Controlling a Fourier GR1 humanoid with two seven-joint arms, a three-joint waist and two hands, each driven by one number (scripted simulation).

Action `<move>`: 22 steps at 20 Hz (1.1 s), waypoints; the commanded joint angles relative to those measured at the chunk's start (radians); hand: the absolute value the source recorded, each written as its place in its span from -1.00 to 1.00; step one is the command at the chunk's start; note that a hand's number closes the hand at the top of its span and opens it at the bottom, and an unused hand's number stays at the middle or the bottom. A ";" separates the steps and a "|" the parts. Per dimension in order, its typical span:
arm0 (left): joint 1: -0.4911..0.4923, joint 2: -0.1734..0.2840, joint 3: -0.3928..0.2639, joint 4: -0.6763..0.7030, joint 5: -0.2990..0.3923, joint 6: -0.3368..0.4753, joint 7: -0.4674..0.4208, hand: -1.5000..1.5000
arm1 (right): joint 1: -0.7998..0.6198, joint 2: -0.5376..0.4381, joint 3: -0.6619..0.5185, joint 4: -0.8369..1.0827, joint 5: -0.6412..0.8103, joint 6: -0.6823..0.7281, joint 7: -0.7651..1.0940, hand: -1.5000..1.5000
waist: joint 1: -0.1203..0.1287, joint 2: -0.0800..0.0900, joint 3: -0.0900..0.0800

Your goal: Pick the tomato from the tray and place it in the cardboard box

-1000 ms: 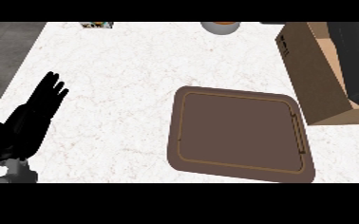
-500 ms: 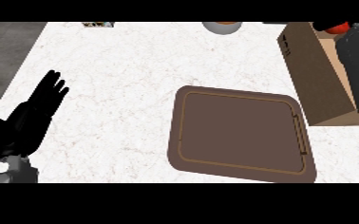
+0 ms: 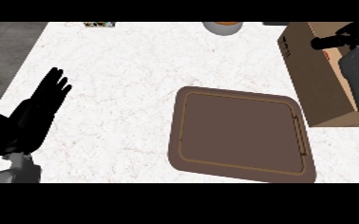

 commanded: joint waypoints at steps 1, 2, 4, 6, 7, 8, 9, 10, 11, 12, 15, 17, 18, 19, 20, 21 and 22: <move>0.008 -0.011 0.001 0.048 -0.012 -0.013 -0.060 0.00 | 0.037 0.004 -0.025 0.046 -0.047 -0.002 -0.089 -1.00 | 0.001 0.010 0.007; 0.072 -0.006 -0.004 -0.050 0.006 -0.027 -0.026 0.00 | 0.020 0.011 -0.015 0.040 -0.045 -0.003 -0.083 -1.00 | 0.008 0.007 0.007; 0.013 -0.031 -0.030 -0.037 -0.029 0.024 0.000 0.00 | 0.074 0.013 -0.052 0.024 -0.097 -0.069 -0.190 -1.00 | 0.001 0.009 0.008; -0.013 0.022 0.027 -0.004 0.025 -0.020 0.012 0.00 | 0.072 0.019 -0.061 -0.012 -0.114 -0.152 -0.226 -1.00 | 0.001 0.010 0.008; 0.024 0.005 0.017 0.008 0.022 -0.033 -0.024 0.00 | 0.110 0.037 -0.090 -0.047 -0.146 -0.227 -0.256 -1.00 | -0.005 0.008 0.008; 0.020 -0.019 -0.009 -0.033 -0.009 0.014 0.011 0.00 | 0.076 0.037 -0.133 -0.095 -0.193 -0.268 -0.261 -1.00 | -0.009 0.004 0.009; -0.006 -0.004 0.026 0.030 0.012 -0.001 -0.019 0.00 | 0.089 0.045 -0.164 -0.110 -0.225 -0.322 -0.280 -1.00 | -0.013 0.009 0.009; 0.016 0.011 0.031 0.016 0.024 -0.023 -0.014 0.00 | 0.081 0.039 -0.188 -0.130 -0.256 -0.335 -0.290 -1.00 | -0.011 0.005 0.008; 0.050 0.017 0.027 -0.012 0.015 -0.040 -0.043 0.00 | 0.101 0.058 -0.209 -0.147 -0.288 -0.369 -0.321 -1.00 | -0.009 0.002 0.008; 0.012 0.023 0.036 0.019 0.023 -0.030 -0.011 0.00 | 0.070 0.040 -0.224 -0.162 -0.312 -0.355 -0.316 -1.00 | -0.017 0.002 0.008; 0.041 0.007 0.031 -0.003 0.013 -0.025 -0.040 0.00 | 0.137 0.041 -0.290 -0.229 -0.429 -0.367 -0.438 -1.00 | -0.023 -0.003 0.008; 0.035 0.003 0.033 -0.009 0.011 0.001 0.006 0.00 | 0.183 0.074 -0.287 -0.297 -0.477 -0.334 -0.440 -1.00 | -0.034 -0.008 0.006; 0.095 -0.003 0.034 -0.054 0.011 -0.006 -0.004 0.00 | 0.173 0.055 -0.269 -0.326 -0.466 -0.316 -0.386 -1.00 | -0.030 -0.009 0.006; -0.019 0.025 0.050 0.034 0.015 -0.003 0.012 0.00 | 0.205 0.041 -0.281 -0.359 -0.501 -0.282 -0.410 -1.00 | -0.043 -0.008 0.006; 0.006 -0.005 0.031 0.088 -0.015 -0.015 -0.080 0.00 | 0.257 0.067 -0.267 -0.414 -0.517 -0.266 -0.417 -1.00 | -0.046 -0.008 0.005; 0.030 0.012 0.035 -0.041 0.012 0.011 0.050 0.00 | 0.290 0.027 -0.316 -0.434 -0.563 -0.229 -0.429 -1.00 | -0.051 -0.014 0.006; 0.040 0.026 0.069 0.040 0.040 -0.044 -0.032 0.00 | 0.304 0.050 -0.287 -0.503 -0.564 -0.218 -0.391 -1.00 | -0.047 -0.011 0.005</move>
